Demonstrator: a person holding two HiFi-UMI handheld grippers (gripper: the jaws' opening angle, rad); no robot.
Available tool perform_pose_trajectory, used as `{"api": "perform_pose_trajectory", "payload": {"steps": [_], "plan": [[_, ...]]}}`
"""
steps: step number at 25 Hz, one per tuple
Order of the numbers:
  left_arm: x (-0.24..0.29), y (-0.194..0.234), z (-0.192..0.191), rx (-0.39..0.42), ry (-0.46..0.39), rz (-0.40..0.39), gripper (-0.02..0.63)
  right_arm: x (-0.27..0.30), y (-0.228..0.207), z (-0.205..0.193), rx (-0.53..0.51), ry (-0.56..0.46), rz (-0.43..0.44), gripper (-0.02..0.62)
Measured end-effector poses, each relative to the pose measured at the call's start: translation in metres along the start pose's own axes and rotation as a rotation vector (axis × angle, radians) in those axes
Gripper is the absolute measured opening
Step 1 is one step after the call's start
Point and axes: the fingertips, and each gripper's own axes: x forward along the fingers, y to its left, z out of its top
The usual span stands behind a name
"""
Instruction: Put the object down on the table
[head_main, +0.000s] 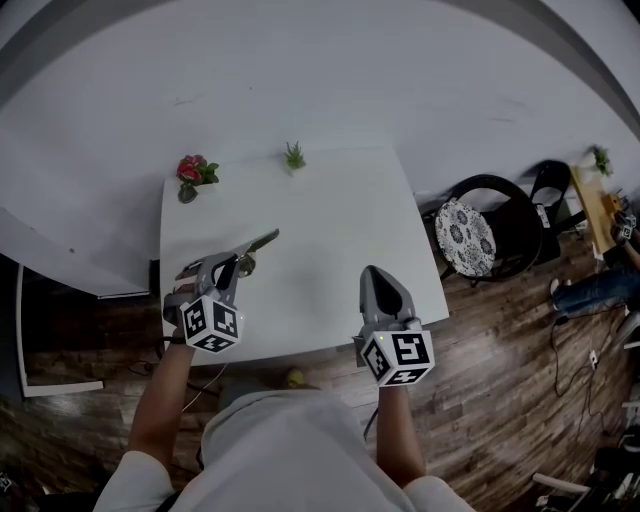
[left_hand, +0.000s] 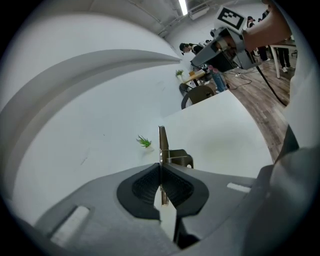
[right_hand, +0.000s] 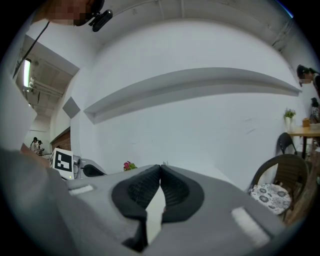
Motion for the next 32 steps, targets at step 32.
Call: {"api": "perform_pose_trajectory", "payload": {"steps": [32], "plan": [[0.084, -0.081, -0.074, 0.274, 0.258, -0.232, 0.015, -0.003, -0.03, -0.018, -0.008, 0.079, -0.053, 0.003]]}}
